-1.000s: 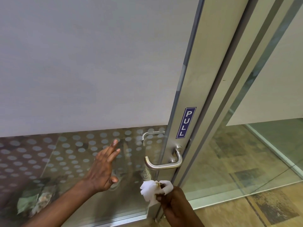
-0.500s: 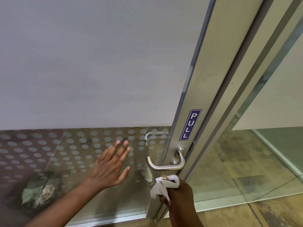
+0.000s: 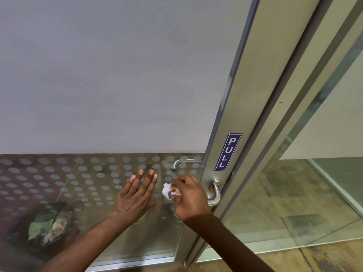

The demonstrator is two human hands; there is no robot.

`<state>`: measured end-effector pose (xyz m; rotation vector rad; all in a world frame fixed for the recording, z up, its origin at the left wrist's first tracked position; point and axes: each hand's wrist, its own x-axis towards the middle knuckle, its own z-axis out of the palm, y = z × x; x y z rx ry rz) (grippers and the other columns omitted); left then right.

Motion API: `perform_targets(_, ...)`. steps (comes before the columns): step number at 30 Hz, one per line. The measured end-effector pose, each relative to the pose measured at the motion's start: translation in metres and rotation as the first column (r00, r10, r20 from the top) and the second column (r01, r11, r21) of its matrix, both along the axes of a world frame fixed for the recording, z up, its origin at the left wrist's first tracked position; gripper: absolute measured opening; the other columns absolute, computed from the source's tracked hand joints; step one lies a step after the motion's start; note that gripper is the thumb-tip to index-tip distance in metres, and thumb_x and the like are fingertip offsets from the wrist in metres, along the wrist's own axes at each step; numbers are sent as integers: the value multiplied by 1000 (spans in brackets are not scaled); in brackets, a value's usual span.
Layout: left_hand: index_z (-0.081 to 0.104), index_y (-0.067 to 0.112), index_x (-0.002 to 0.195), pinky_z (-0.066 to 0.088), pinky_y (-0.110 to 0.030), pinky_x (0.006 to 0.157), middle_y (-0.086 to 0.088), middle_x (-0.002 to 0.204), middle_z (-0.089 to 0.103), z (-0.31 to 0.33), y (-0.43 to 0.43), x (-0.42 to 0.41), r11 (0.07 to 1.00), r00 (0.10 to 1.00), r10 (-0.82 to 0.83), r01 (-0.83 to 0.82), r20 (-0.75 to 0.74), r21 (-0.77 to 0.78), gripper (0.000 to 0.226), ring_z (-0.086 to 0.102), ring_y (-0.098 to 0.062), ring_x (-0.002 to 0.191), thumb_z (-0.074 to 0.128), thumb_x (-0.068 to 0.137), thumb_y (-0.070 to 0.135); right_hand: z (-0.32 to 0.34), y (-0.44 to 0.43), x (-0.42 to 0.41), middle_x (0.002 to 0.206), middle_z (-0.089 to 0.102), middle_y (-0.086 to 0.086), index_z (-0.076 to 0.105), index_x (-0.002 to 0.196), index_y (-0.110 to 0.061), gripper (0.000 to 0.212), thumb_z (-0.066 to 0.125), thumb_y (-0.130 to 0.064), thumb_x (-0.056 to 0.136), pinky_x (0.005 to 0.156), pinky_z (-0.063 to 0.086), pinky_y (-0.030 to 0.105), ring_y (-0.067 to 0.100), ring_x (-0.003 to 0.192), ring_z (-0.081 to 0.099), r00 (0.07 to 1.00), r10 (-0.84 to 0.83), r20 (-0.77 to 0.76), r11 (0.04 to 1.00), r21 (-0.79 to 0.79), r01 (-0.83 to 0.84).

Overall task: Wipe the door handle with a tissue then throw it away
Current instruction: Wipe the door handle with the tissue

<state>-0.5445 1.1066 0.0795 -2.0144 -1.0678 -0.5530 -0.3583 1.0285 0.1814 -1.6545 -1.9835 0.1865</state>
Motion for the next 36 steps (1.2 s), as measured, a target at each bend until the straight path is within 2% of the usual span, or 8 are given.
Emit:
perform_targets(3,10,6,153,3,-40,119,-12,164,-4,-3,2,-1,1000,1000,4,-4,4,-3,132,-3,-33,149,76,57,69,-5,4,-1,92,71,4,73,93,-11,27,66,0,70,71,51,28,27,87,62,980,97,174,995,3,-99)
perform_targets(7,15,6,153,6,-42,119,-14,164,1,-8,4,-2,997,1000,3,0,-29,79,112,2,-35,149,60,72,69,-3,3,-1,75,72,-13,73,76,-23,17,76,-17,61,48,51,20,14,82,63,945,108,309,992,25,-122)
perform_targets(14,13,6,153,5,-42,119,-14,164,-1,-8,4,-1,992,1000,17,-14,-19,127,97,0,-35,149,45,81,61,-7,2,22,85,77,-10,76,83,-21,18,76,-9,69,71,55,26,21,120,56,868,389,307,916,-32,-399)
perform_targets(18,12,6,154,2,-42,121,-14,164,-1,-9,3,-2,994,1000,12,-11,-12,108,96,0,-34,149,44,82,60,-24,-7,42,92,76,0,75,87,-13,18,72,-3,72,83,54,35,26,117,58,790,529,311,841,-65,-537)
perform_targets(25,9,5,154,2,-42,120,-14,164,-3,-9,-1,1,997,1000,14,-15,20,76,84,-1,-34,149,32,92,58,-34,-36,104,106,68,3,67,72,-28,11,58,-22,74,71,55,23,16,101,64,919,316,237,944,17,-329)
perform_targets(30,8,4,154,1,-42,120,-15,163,-5,-7,-5,2,999,999,13,-15,33,48,72,-3,-35,149,15,100,53,-35,-47,131,75,72,-10,73,65,-30,24,55,-20,78,64,45,12,9,84,65,985,-145,-90,968,195,161)
perform_targets(33,9,4,153,1,-43,120,-15,164,-4,-6,-5,5,998,999,2,-5,47,60,71,-2,-34,149,16,101,52,-40,-36,132,63,70,-27,73,74,-42,39,68,-4,80,65,41,-2,-10,74,66,708,-392,-587,893,-59,446)
perform_targets(36,11,5,154,4,-43,121,-14,164,0,-8,-3,5,997,998,-3,-2,63,75,72,1,-35,149,20,100,53,-47,-23,123,67,73,-25,78,92,-19,22,72,-1,80,66,49,5,-6,70,69,550,-421,-722,879,-174,444)
